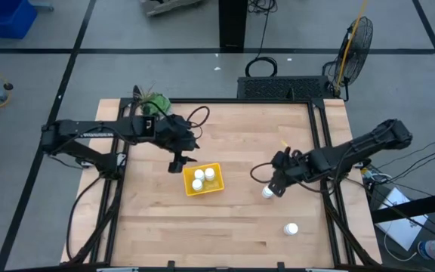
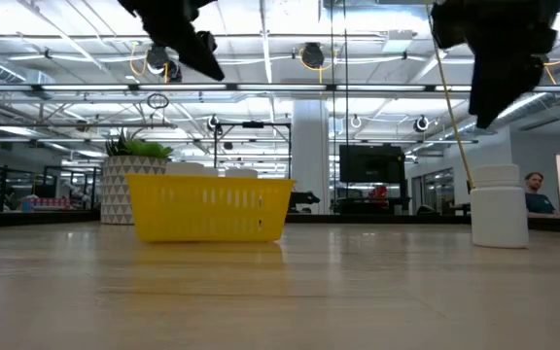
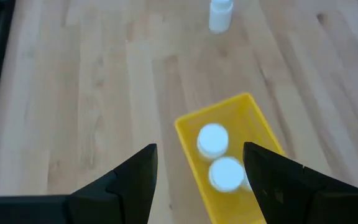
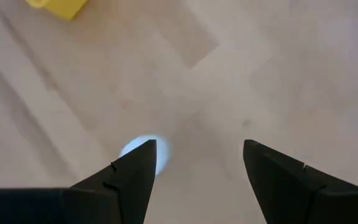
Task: Pick and place pill bottles into a basket
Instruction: Put the white medicine bottle into the yellow bin
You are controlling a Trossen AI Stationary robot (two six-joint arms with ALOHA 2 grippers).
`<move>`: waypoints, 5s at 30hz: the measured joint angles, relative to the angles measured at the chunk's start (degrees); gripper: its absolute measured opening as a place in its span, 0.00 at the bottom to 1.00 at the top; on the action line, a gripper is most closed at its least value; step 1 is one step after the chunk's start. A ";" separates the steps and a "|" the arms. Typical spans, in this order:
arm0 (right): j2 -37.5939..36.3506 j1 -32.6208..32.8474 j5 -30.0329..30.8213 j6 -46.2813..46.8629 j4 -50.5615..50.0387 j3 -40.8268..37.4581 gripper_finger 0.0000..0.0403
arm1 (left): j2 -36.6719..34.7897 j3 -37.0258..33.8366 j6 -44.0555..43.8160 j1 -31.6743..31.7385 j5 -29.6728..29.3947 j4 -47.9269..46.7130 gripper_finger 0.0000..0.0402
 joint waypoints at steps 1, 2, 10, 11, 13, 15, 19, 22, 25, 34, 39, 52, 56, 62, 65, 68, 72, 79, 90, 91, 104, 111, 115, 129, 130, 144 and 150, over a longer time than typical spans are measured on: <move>-0.38 0.35 -1.22 1.23 1.59 -1.27 0.58 | -0.17 -0.88 -0.10 0.24 -0.01 1.81 0.60; -0.57 0.68 -2.80 2.17 3.34 -2.46 0.58 | -0.39 -1.51 -0.12 0.44 0.01 3.88 0.60; -0.26 0.97 -10.96 7.17 13.99 -8.43 0.58 | -3.67 -2.99 -0.59 1.07 0.01 8.25 0.60; -0.21 0.97 -11.17 7.27 13.97 -8.73 0.58 | -3.95 -2.81 -0.53 1.07 0.02 9.28 0.60; -0.15 1.00 -11.07 7.26 14.23 -9.10 0.58 | -4.66 -2.96 -0.61 1.11 -0.06 8.29 0.60; 0.06 1.00 -10.89 6.51 14.63 -9.67 0.58 | -4.77 -2.84 -1.05 1.14 -0.13 9.41 0.60; -0.03 0.89 -10.85 5.34 16.92 -11.77 0.58 | -5.16 -2.99 -2.59 1.07 -1.39 8.54 0.60; -0.02 0.86 -10.91 4.63 18.39 -13.99 0.58 | -5.21 -2.90 -2.98 1.07 -1.55 8.52 0.60; -0.19 0.47 -11.18 4.16 22.88 -16.40 0.58 | -5.17 -2.90 -3.96 1.07 -1.57 8.76 0.60; -0.65 0.42 -11.69 2.87 26.11 -18.01 0.58 | -5.17 -2.90 -4.60 1.07 -1.61 9.95 0.60; -1.05 -0.55 -11.14 1.21 28.86 -17.96 0.58 | -5.18 -2.90 -4.39 1.07 -1.98 10.03 0.60; 0.63 -14.89 -14.49 -12.65 34.36 -17.89 0.57 | -5.17 -2.90 -4.21 1.07 -3.60 10.34 0.60; 3.29 -17.32 -16.03 -15.25 36.48 -17.89 0.57 | -5.17 -2.90 -4.18 1.07 -3.60 10.27 0.60; 8.71 -18.92 -20.27 -17.36 42.63 -17.87 0.57 | -5.17 -2.90 -3.27 1.07 -3.67 10.15 0.60; 11.29 -19.32 -20.53 -18.45 42.68 -17.24 0.57 | -5.17 -2.90 -2.74 1.05 -3.73 10.12 0.60; 13.67 -19.35 -21.56 -19.49 44.02 -16.29 0.57 | -5.17 -2.90 -2.75 1.07 -4.58 10.12 0.60; 17.14 -19.35 -21.70 -21.15 45.47 -14.63 0.57 | -5.17 -2.90 -2.72 1.07 -4.61 10.07 0.60; 20.43 -19.03 -21.64 -21.98 46.34 -14.10 0.57 | -5.17 -2.90 -2.70 1.07 -4.62 10.01 0.60; 20.31 -16.91 -21.63 -24.64 50.96 -14.11 0.39 | -5.17 -2.90 -3.00 1.07 -4.63 9.79 0.60; 20.31 -16.55 -21.59 -25.69 52.04 -14.11 0.39 | -5.17 -2.90 -3.00 1.07 -4.63 9.78 0.60; 7.09 -13.78 -12.77 -35.48 39.74 -5.50 0.39 | -5.15 -2.90 -4.16 1.07 -4.67 10.45 0.60; 6.13 -12.77 -0.07 -39.46 4.46 20.86 0.39 | -5.15 -2.90 -4.70 0.96 -4.54 12.57 0.60; 9.18 -12.82 3.10 -39.25 -9.75 32.22 0.39 | -5.15 -2.90 -5.60 0.92 -4.56 15.01 0.60; 19.91 -12.78 2.16 -41.57 -21.65 42.82 0.39 | -0.72 -2.80 -6.08 1.03 -2.12 33.28 0.60; 19.98 -12.56 2.22 -41.80 -21.51 43.35 0.39 | 0.15 -2.79 -6.51 1.03 -0.88 34.24 0.60; 19.70 -11.01 2.32 -43.62 -15.93 45.60 0.39 | 10.79 -2.88 -4.45 0.69 9.54 50.67 0.60; 19.72 -11.01 2.25 -43.90 -15.19 45.60 0.39 | 11.86 -2.89 -5.54 0.74 10.76 53.57 0.60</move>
